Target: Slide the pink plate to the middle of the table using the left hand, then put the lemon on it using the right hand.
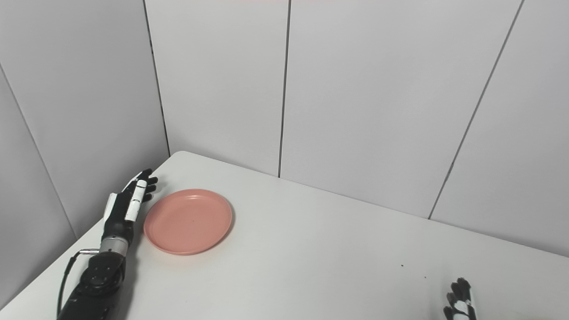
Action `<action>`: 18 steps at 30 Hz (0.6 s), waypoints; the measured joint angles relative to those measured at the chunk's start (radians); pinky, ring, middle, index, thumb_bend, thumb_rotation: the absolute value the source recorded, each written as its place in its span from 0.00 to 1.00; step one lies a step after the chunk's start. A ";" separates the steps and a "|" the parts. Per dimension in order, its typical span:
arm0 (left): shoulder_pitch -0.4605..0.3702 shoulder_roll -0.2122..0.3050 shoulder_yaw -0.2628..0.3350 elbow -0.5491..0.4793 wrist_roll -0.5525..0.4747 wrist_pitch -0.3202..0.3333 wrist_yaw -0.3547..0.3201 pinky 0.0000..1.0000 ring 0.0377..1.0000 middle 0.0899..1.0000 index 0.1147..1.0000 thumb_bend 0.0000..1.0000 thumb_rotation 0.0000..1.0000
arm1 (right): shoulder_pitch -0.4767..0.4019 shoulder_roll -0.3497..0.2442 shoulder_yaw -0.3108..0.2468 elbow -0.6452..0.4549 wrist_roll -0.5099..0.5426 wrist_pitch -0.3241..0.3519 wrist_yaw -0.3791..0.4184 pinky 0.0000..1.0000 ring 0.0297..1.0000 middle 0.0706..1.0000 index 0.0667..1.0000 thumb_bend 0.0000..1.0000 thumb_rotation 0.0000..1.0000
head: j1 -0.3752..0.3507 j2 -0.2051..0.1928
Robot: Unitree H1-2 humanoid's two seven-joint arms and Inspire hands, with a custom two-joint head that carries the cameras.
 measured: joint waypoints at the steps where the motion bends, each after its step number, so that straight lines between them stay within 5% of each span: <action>1: -0.001 0.000 0.000 0.000 -0.003 0.000 0.000 0.85 0.85 0.83 0.82 0.58 1.00 | 0.001 0.000 0.000 0.000 0.000 0.000 0.000 1.00 0.99 0.97 0.97 0.37 1.00 | 0.000 0.002; 18: -0.009 -0.025 -0.042 -0.001 -0.053 -0.007 -0.001 0.83 0.82 0.81 0.80 0.60 1.00 | 0.011 -0.003 -0.002 -0.028 0.003 0.001 0.000 1.00 0.99 0.98 0.96 0.39 1.00 | 0.003 0.025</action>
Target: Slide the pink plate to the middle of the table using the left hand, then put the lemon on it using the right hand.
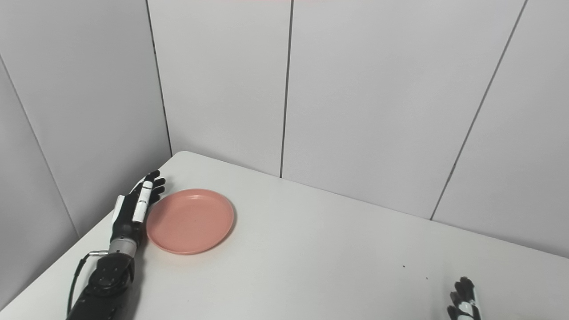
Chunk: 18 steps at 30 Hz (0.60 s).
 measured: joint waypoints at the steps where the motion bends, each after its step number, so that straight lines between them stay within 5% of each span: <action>1: 0.000 -0.001 -0.002 -0.001 0.000 0.000 0.000 0.83 0.82 0.81 0.80 0.60 1.00 | 0.000 0.000 0.000 0.000 0.000 0.000 0.000 1.00 0.99 0.98 0.96 0.39 1.00 | 0.000 0.000; 18: -0.017 -0.047 -0.026 -0.011 -0.065 -0.012 -0.055 0.83 0.83 0.82 0.80 0.58 1.00 | 0.002 0.000 0.001 -0.033 -0.013 0.009 -0.001 1.00 0.99 0.97 0.96 0.42 1.00 | -0.009 0.017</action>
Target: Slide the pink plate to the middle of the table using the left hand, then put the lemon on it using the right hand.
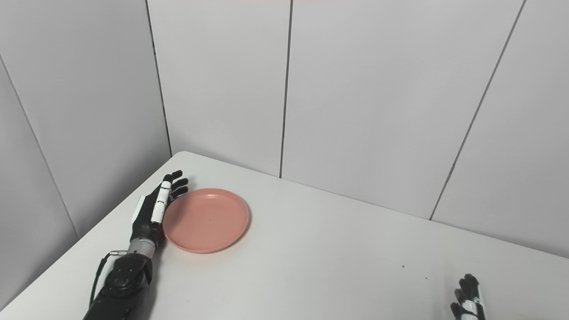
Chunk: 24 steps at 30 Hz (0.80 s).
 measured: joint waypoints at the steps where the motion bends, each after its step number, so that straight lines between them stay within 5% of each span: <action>1: 0.000 -0.001 -0.002 0.000 0.000 0.000 -0.004 0.83 0.83 0.82 0.81 0.58 1.00 | 0.000 0.000 0.000 -0.001 -0.002 0.001 0.000 1.00 0.99 0.97 0.96 0.41 1.00 | -0.005 0.003; 24: -0.016 -0.042 -0.097 -0.022 -0.005 0.029 -0.065 0.84 0.85 0.83 0.82 0.56 1.00 | 0.000 0.040 -0.004 -0.024 -0.012 0.036 -0.033 1.00 0.98 0.96 0.96 0.24 1.00 | -0.031 0.012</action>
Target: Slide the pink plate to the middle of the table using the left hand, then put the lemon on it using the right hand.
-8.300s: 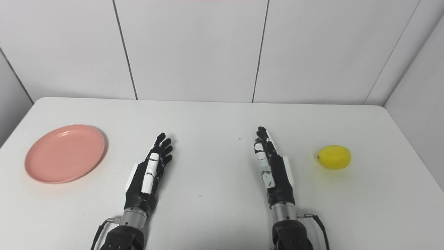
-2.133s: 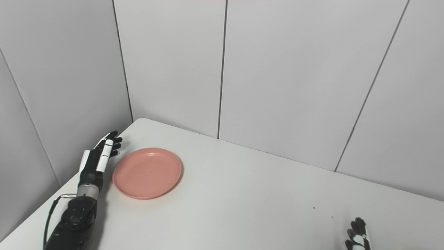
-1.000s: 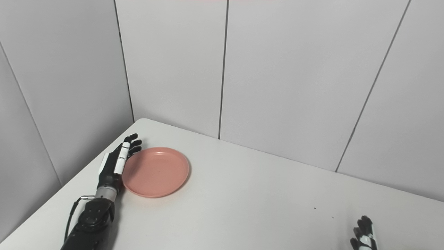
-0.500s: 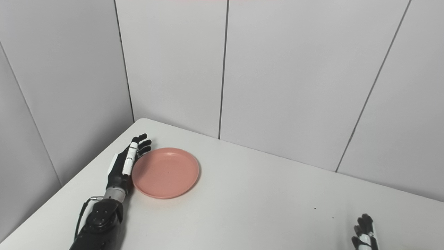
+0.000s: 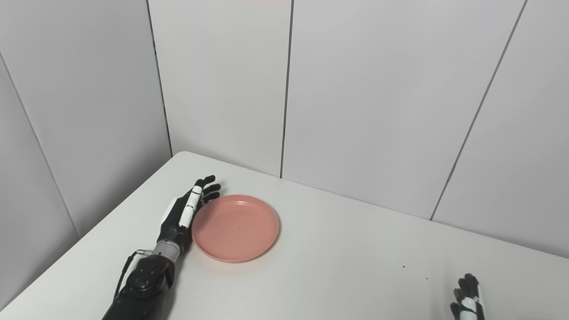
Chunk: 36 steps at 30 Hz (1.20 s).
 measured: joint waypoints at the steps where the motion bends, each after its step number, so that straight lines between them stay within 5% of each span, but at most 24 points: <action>1: 0.000 -0.001 -0.003 0.000 -0.001 0.000 -0.005 0.84 0.85 0.83 0.82 0.55 1.00 | 0.000 0.000 -0.002 0.000 0.000 0.000 -0.006 1.00 0.98 0.96 0.96 0.24 1.00 | -0.002 0.000; 16: -0.011 -0.018 -0.090 0.000 0.054 0.004 -0.018 0.84 0.85 0.84 0.83 0.56 1.00 | 0.000 0.018 -0.001 -0.019 0.007 0.023 -0.011 1.00 0.97 0.94 0.94 0.24 1.00 | -0.021 0.014; 23: -0.023 -0.061 -0.121 0.003 0.054 0.002 -0.039 0.89 0.87 0.86 0.85 0.58 1.00 | 0.000 0.007 -0.003 -0.002 0.009 0.021 -0.006 1.00 0.96 0.95 0.93 0.29 1.00 | -0.107 0.038; 36: 0.004 -0.136 -0.136 -0.071 0.049 0.052 -0.045 0.91 0.87 0.86 0.86 0.58 1.00 | -0.003 -0.035 0.030 0.108 -0.028 -0.036 0.019 0.96 0.94 0.93 0.93 0.53 1.00 | -0.279 0.092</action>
